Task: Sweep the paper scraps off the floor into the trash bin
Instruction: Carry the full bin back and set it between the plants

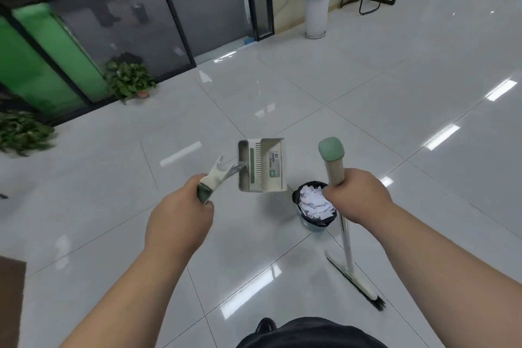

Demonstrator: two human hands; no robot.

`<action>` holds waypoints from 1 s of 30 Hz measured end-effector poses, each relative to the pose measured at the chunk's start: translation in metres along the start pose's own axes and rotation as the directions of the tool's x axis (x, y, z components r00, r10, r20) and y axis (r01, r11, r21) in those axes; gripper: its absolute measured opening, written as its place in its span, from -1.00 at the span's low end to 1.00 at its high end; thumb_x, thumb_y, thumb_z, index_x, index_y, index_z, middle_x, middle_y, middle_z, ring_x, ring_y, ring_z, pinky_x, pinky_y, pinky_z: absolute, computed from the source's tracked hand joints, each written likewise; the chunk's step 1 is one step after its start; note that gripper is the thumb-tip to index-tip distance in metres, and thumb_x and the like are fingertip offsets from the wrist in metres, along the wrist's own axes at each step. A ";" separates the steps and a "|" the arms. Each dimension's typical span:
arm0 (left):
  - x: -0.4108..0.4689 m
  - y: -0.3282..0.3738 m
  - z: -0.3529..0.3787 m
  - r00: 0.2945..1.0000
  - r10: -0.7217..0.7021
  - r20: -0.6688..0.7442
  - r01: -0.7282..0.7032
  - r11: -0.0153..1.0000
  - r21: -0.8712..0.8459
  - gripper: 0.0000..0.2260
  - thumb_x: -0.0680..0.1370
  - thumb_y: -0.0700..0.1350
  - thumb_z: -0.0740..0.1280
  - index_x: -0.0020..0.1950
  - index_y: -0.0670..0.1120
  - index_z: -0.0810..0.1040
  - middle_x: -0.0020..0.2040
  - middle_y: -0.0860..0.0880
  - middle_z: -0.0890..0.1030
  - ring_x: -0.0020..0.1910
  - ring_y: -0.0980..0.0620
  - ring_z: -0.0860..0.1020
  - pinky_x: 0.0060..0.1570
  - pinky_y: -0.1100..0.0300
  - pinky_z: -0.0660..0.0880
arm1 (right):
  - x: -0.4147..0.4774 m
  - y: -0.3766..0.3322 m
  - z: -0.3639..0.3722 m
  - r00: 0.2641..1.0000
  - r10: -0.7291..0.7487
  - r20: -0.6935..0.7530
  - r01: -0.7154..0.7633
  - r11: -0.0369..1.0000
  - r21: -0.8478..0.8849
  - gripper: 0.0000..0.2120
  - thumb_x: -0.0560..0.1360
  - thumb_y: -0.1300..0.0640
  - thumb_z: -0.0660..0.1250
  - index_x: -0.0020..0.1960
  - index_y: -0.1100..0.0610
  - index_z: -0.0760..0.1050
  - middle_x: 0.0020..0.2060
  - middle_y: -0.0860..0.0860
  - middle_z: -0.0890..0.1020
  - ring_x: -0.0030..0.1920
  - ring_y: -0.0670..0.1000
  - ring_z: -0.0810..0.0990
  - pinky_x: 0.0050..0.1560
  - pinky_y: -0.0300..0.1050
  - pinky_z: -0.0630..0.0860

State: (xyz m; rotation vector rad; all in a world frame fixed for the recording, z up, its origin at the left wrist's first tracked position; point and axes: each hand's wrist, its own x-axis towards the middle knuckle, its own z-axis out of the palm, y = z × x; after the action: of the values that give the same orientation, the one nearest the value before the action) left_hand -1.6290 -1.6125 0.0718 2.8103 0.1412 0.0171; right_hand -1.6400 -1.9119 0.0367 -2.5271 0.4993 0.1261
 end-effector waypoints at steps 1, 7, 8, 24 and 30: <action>0.007 -0.007 -0.003 1.000 0.002 0.012 -0.002 1.000 0.025 -0.61 0.55 -0.14 0.20 0.31 0.22 0.46 -0.26 0.08 0.55 -0.26 -0.04 0.53 -0.32 0.12 0.44 | 0.002 -0.013 -0.001 0.999 -0.037 -0.001 0.037 0.999 0.012 -0.79 0.42 0.08 0.29 -0.33 0.09 0.34 -0.45 -0.02 0.47 -0.42 0.05 0.36 -0.39 -0.14 0.28; 0.052 -0.039 0.005 0.985 0.062 0.164 -0.090 0.981 0.170 -0.75 0.60 0.27 0.25 0.01 0.11 0.49 -0.23 0.10 0.55 -0.20 0.00 0.55 -0.29 0.13 0.44 | 0.011 -0.103 0.001 0.959 -0.278 0.049 0.215 0.830 0.515 -0.92 0.23 0.20 0.29 -0.38 0.17 0.38 -0.47 0.05 0.47 -0.40 0.05 0.50 -0.30 0.05 0.48; 0.059 -0.044 0.010 0.976 0.088 0.199 -0.132 0.967 0.220 -0.74 0.60 0.27 0.23 -0.01 0.10 0.48 -0.23 0.10 0.54 -0.21 0.00 0.55 -0.30 0.13 0.43 | 0.011 -0.121 0.000 0.941 -0.336 0.044 0.250 0.777 0.578 -0.94 0.19 0.24 0.27 -0.38 0.22 0.39 -0.46 0.10 0.48 -0.41 0.03 0.54 -0.28 0.08 0.52; 0.087 -0.131 0.031 0.909 0.191 0.370 -0.289 0.929 0.232 -0.72 0.57 0.28 0.26 -0.12 0.10 0.39 -0.19 0.10 0.51 -0.16 -0.04 0.49 -0.22 0.12 0.38 | -0.011 -0.292 0.066 0.828 -0.544 -0.140 0.410 0.415 0.812 -0.91 0.11 0.30 0.22 -0.49 0.18 0.32 -0.56 0.10 0.38 -0.55 0.09 0.36 -0.43 -0.13 0.30; 0.093 -0.138 0.025 0.925 0.182 0.333 -0.230 0.967 0.109 -0.68 0.56 0.26 0.28 -0.25 0.10 0.35 -0.23 0.10 0.50 -0.14 -0.02 0.50 -0.24 0.14 0.36 | -0.017 -0.318 0.084 0.857 -0.492 -0.153 0.380 0.402 0.833 -0.92 0.11 0.30 0.21 -0.51 0.19 0.34 -0.60 0.00 0.40 -0.54 0.06 0.33 -0.45 -0.15 0.27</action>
State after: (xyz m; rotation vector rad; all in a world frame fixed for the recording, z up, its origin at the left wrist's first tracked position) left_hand -1.5493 -1.4815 0.0036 2.9120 -0.2410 -0.4168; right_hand -1.5343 -1.6139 0.1298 -1.5524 -0.1867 -0.1503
